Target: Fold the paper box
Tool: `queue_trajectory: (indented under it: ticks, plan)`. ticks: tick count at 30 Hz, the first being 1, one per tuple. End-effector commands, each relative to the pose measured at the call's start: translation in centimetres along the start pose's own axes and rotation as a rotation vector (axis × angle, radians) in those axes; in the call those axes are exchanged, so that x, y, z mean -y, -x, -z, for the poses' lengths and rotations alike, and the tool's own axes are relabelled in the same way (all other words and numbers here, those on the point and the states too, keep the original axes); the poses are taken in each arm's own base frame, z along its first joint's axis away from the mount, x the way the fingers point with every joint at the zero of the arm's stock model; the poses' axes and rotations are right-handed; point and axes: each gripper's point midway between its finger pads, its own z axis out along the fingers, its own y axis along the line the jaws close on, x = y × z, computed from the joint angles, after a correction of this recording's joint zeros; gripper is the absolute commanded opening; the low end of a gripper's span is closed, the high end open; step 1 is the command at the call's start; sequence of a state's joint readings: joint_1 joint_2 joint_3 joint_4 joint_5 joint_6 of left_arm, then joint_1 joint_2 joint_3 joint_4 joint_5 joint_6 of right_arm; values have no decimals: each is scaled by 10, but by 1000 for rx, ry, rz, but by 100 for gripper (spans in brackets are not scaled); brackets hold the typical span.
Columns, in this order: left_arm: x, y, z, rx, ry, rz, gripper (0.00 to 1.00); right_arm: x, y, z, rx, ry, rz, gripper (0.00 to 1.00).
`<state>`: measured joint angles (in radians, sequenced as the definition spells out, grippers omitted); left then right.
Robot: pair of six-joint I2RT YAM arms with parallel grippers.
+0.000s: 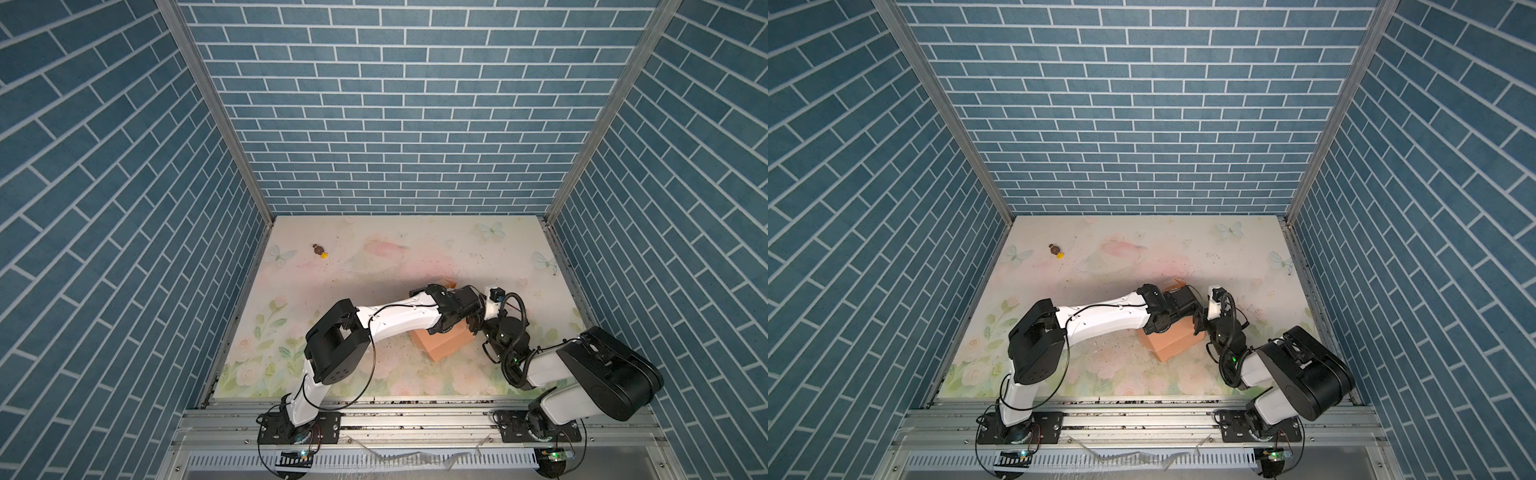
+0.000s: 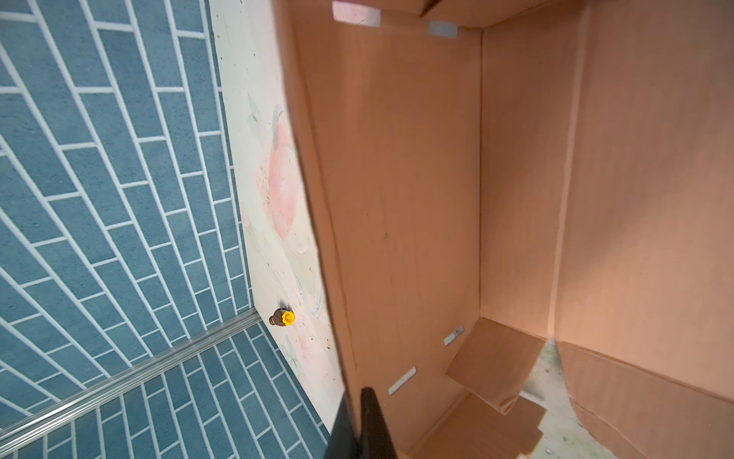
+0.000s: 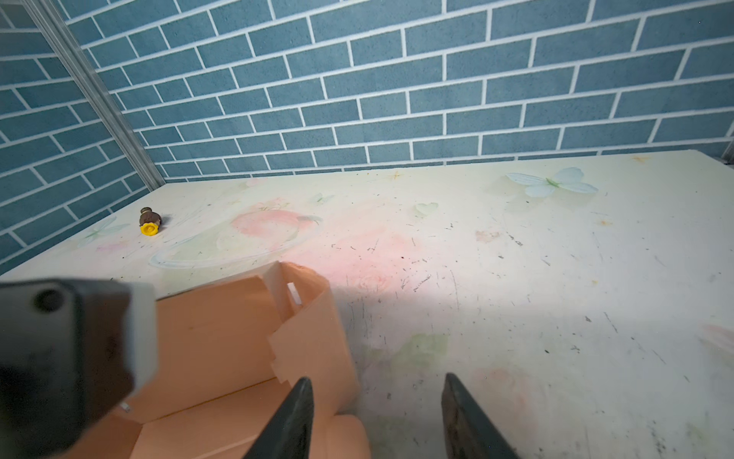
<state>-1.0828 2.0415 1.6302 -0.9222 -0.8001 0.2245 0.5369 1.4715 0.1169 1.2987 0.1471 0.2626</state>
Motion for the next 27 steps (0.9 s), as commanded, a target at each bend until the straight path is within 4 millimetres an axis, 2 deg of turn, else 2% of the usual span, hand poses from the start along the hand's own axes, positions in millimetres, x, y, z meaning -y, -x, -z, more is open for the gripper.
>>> queue_trajectory:
  ticks: [1, 5, 9, 15, 22, 27]
  plan:
    - [11, 2, -1, -7, -26, -30, 6, -17, -10, -8, -87, 143, -41, 53]
    - [11, 2, 0, -3, -25, -29, 6, -37, -16, -17, -120, 279, -21, 53]
    - [11, 2, 1, -3, -27, -31, 6, -47, -22, -25, -136, 343, -3, 53]
    - [14, 3, 0, -4, -31, -36, 6, -51, -29, -34, -130, 374, 8, 52]
    - [18, 4, -3, -10, -35, -45, 6, -58, -28, -38, -115, 414, -2, 48]
    - [20, 5, -4, -12, -38, -47, 6, -46, -26, -41, -96, 317, 2, 40]
